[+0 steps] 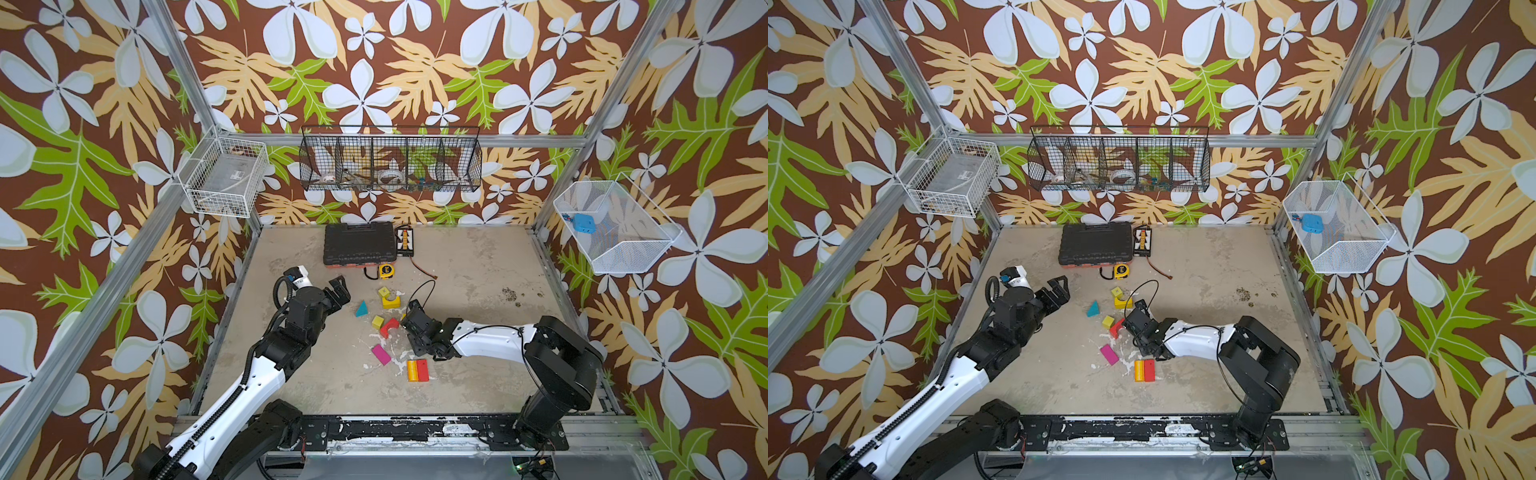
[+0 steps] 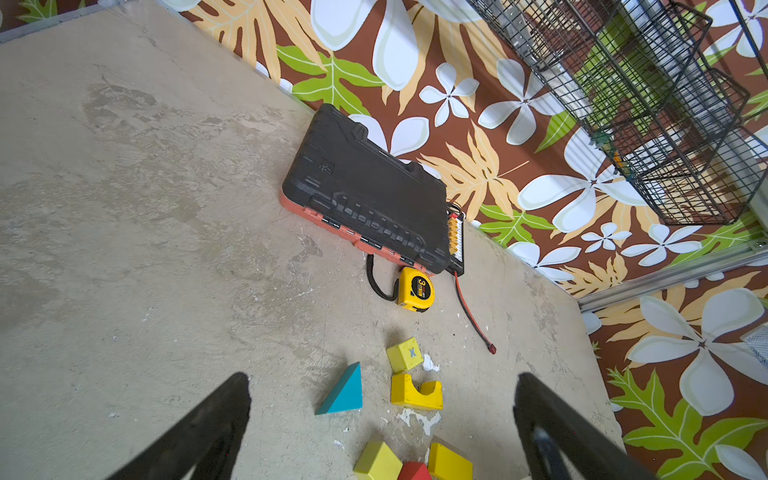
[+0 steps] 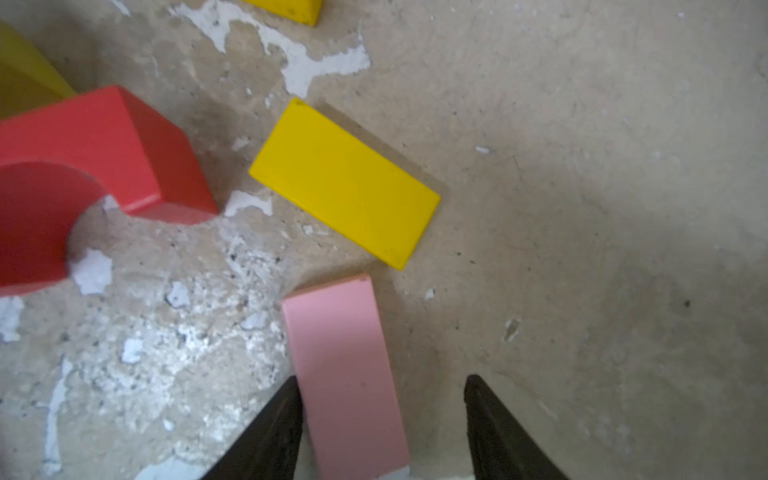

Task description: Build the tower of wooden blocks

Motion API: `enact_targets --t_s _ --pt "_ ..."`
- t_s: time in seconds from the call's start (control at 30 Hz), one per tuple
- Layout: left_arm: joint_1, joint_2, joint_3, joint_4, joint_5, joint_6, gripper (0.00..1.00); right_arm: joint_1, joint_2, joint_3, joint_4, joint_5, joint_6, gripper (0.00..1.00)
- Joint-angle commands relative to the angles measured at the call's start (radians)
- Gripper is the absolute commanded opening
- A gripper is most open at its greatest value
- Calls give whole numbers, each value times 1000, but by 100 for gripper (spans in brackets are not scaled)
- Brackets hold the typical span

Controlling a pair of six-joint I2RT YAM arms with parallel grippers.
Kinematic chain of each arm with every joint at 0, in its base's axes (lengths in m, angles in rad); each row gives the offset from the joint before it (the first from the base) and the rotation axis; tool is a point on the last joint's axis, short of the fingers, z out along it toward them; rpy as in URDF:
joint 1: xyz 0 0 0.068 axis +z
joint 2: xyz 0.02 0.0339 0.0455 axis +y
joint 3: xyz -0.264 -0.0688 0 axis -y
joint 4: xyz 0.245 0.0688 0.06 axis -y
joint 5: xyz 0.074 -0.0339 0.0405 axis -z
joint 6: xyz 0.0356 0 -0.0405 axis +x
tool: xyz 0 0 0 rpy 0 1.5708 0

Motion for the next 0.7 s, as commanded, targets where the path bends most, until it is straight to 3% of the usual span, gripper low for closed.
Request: enact_targets --t_s 0.0,0.4,0.67 --pt "2 5 3 13 -5 1 100 -12 -20 -12 -21 7 12 63" --pt "2 1 7 9 -7 0 100 -17 -65 -95 -1 29 26 67" --pt "2 -1 6 7 -7 -3 100 -91 -69 -108 4 8 42 64"
